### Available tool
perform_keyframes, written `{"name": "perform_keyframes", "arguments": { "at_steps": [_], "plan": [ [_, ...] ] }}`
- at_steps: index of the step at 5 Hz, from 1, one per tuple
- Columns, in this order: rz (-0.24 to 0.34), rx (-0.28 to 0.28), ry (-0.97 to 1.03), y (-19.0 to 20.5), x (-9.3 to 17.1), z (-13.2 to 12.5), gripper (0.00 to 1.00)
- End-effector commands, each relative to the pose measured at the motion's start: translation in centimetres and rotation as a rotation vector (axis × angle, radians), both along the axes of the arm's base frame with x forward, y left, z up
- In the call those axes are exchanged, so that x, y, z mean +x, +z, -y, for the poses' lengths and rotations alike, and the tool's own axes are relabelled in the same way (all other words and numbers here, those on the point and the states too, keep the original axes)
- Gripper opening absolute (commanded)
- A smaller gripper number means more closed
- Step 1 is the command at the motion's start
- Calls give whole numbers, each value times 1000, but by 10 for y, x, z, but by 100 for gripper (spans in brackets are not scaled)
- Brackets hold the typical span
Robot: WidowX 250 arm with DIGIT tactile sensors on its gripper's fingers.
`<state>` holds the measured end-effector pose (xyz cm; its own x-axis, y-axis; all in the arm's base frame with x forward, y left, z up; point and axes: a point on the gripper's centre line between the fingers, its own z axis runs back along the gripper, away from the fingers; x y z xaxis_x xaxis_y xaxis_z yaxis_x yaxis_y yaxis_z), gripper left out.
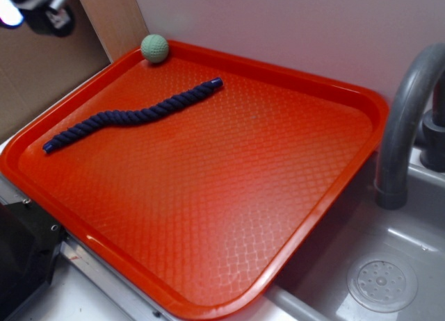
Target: Grab the green ball.
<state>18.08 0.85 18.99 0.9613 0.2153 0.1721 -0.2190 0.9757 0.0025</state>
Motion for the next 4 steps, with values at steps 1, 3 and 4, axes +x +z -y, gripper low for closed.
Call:
{"name": "perform_keyframes", "arguments": {
  "at_steps": [1, 3, 4],
  "plan": [
    [82, 4, 195, -42, 56, -48, 100],
    [198, 41, 349, -57, 98, -93, 100],
    [198, 41, 349, -57, 98, -93, 100]
  ]
}}
